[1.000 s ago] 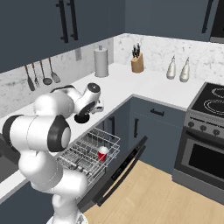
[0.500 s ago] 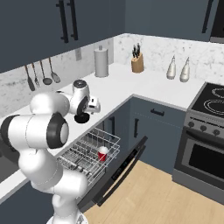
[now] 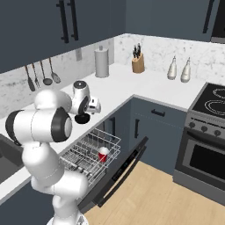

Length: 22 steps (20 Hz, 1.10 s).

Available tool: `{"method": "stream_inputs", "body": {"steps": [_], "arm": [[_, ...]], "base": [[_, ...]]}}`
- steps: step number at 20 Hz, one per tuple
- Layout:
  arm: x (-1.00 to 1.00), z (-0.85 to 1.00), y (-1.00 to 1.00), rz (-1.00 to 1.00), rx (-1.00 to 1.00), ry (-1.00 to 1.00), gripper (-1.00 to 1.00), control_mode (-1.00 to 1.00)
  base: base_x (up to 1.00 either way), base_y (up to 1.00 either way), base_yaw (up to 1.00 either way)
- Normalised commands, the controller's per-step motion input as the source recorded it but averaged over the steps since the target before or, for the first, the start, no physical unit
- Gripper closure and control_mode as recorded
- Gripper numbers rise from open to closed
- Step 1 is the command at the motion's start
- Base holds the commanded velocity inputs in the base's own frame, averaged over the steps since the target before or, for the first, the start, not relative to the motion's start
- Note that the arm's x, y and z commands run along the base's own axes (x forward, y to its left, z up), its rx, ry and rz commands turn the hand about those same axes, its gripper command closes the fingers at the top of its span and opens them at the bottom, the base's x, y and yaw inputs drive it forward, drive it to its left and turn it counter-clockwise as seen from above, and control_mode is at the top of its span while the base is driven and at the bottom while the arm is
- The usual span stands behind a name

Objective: Pick up the cup and bowl from the counter, place them in the dishwasher, and close the dishwasher door.

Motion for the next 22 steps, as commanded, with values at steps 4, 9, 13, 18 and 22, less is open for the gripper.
{"method": "stream_inputs", "body": {"steps": [4,9,13,18,22], "arm": [[0.24,-0.03,0.00,0.00,0.00,0.00,-1.00,-1.00],[0.16,0.00,0.00,0.00,0.00,0.00,-1.00,-1.00],[0.18,0.00,0.00,0.00,0.00,0.00,-1.00,-1.00],[0.06,-0.16,0.10,0.00,0.04,0.00,-1.00,-1.00],[0.00,-0.57,0.18,0.00,0.05,0.08,-1.00,-1.00]], "base": [[0.00,0.00,0.00],[0.00,0.00,0.00],[0.00,0.00,0.00],[0.00,0.00,0.00],[0.00,0.00,0.00]]}}
